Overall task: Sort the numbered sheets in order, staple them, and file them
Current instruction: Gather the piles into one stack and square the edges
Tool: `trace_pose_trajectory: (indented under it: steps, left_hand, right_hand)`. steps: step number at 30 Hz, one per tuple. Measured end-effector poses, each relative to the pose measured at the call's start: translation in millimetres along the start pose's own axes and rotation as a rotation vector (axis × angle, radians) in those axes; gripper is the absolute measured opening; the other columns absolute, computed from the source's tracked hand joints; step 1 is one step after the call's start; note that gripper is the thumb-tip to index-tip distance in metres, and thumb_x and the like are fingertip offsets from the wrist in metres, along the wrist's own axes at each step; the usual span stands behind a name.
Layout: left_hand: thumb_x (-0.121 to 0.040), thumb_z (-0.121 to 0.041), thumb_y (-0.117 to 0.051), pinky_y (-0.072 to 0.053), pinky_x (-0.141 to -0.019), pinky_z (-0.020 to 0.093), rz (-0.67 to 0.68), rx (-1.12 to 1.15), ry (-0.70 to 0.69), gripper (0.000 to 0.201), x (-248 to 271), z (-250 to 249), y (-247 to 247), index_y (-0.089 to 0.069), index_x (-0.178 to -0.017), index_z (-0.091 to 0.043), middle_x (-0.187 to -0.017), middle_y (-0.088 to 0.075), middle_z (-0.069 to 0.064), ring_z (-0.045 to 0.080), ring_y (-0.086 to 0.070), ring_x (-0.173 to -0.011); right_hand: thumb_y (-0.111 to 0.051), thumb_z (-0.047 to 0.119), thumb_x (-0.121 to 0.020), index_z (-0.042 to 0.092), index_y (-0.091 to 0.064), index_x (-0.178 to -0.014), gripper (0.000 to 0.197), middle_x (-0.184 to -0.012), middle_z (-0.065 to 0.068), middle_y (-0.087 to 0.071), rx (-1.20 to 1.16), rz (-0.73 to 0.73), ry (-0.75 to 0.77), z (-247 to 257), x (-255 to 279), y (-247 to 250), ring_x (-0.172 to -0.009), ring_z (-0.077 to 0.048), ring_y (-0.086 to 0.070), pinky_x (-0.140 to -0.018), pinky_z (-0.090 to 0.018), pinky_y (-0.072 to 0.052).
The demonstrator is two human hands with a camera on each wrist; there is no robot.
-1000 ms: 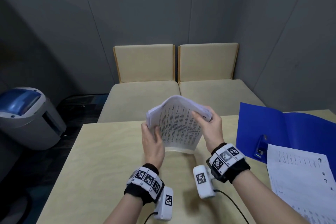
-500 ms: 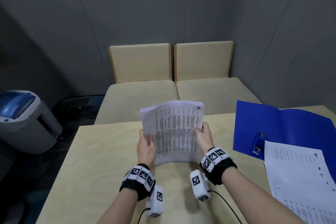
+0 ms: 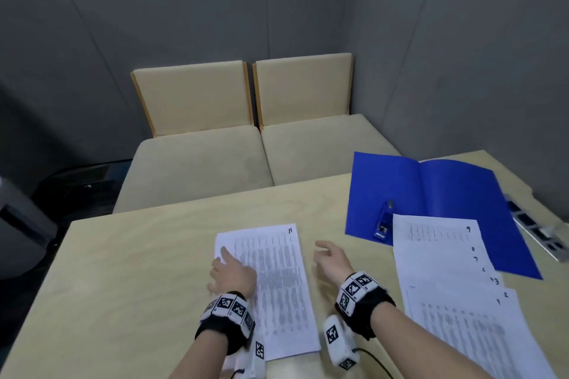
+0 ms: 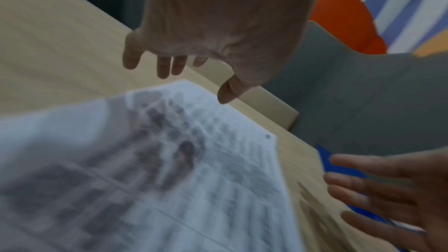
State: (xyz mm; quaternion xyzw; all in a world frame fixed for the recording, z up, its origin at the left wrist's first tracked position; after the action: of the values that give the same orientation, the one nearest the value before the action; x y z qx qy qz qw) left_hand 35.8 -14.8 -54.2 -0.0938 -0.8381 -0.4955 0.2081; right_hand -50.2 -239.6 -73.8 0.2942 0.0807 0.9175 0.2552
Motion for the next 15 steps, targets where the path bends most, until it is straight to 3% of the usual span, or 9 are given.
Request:
trace_pose_trajectory:
  steps: [2,5,7,10,12,15]
  left_hand:
    - [-0.093,-0.021,-0.044,-0.032,-0.105,0.046,-0.003,-0.033,-0.184,0.059,23,-48,-27,-0.017,-0.146,-0.015,-0.147,-0.024,0.013,0.031,-0.033,-0.132]
    - [-0.091,-0.017,-0.045,-0.041,-0.100,0.041,0.151,0.014,-0.397,0.048,64,-118,-90,-0.033,-0.137,-0.013,-0.137,-0.032,0.012,0.029,-0.045,-0.120]
    - [-0.089,-0.017,-0.046,-0.039,-0.104,0.037,0.323,0.077,-0.383,0.047,88,-153,-135,-0.034,-0.134,-0.009,-0.136,-0.030,0.014,0.031,-0.046,-0.120]
    - [-0.087,-0.022,-0.046,-0.037,-0.107,0.038,0.511,0.124,-0.247,0.054,119,-187,-192,-0.032,-0.136,-0.003,-0.140,-0.028,0.017,0.035,-0.041,-0.127]
    - [-0.087,-0.023,-0.046,-0.036,-0.108,0.040,0.565,0.130,-0.167,0.057,130,-201,-216,-0.031,-0.138,-0.001,-0.143,-0.029,0.018,0.035,-0.038,-0.130]
    - [-0.088,-0.023,-0.047,-0.040,-0.104,0.037,0.583,0.192,-0.090,0.056,137,-217,-235,-0.031,-0.137,0.000,-0.141,-0.038,0.017,0.033,-0.044,-0.127]
  right_hand:
    - [-0.049,0.009,-0.091,0.012,-0.058,-0.123,0.032,-0.100,-0.008,-0.061,-0.003,-0.125,0.054,-10,0,49,-0.085,-0.024,-0.061,-0.074,-0.027,-0.047]
    - [-0.047,0.003,-0.090,0.010,-0.059,-0.116,0.029,-0.112,-0.015,-0.058,0.124,-0.420,0.059,-36,6,142,-0.103,-0.031,-0.058,-0.089,-0.036,-0.045]
    - [-0.048,0.000,-0.087,0.012,-0.055,-0.118,0.034,-0.124,-0.016,-0.050,0.269,-0.578,-0.059,-61,15,199,-0.116,-0.035,-0.049,-0.094,-0.042,-0.040]
    - [-0.057,0.006,-0.078,0.018,-0.045,-0.121,0.046,-0.136,-0.015,-0.034,0.421,-0.686,-0.322,-105,35,266,-0.123,-0.035,-0.037,-0.099,-0.048,-0.033]
    - [-0.065,0.014,-0.067,0.020,-0.036,-0.126,0.065,-0.138,-0.016,-0.029,0.473,-0.699,-0.453,-135,48,297,-0.124,-0.034,-0.034,-0.102,-0.050,-0.033]
    - [-0.078,0.029,-0.056,0.022,-0.020,-0.140,0.102,-0.135,-0.020,-0.032,0.494,-0.603,-0.575,-165,56,325,-0.123,-0.039,-0.039,-0.101,-0.051,-0.039]
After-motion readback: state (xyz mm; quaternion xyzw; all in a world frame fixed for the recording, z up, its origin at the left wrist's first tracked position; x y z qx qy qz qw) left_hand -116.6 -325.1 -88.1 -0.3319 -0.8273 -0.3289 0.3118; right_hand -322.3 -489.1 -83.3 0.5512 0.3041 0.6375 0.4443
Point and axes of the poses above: each hand's wrist, its own x-axis away from the middle knuckle, its own y-axis out of the back of the hand, z = x × y, the point moved 6 cm from there along -x, towards the middle knuckle
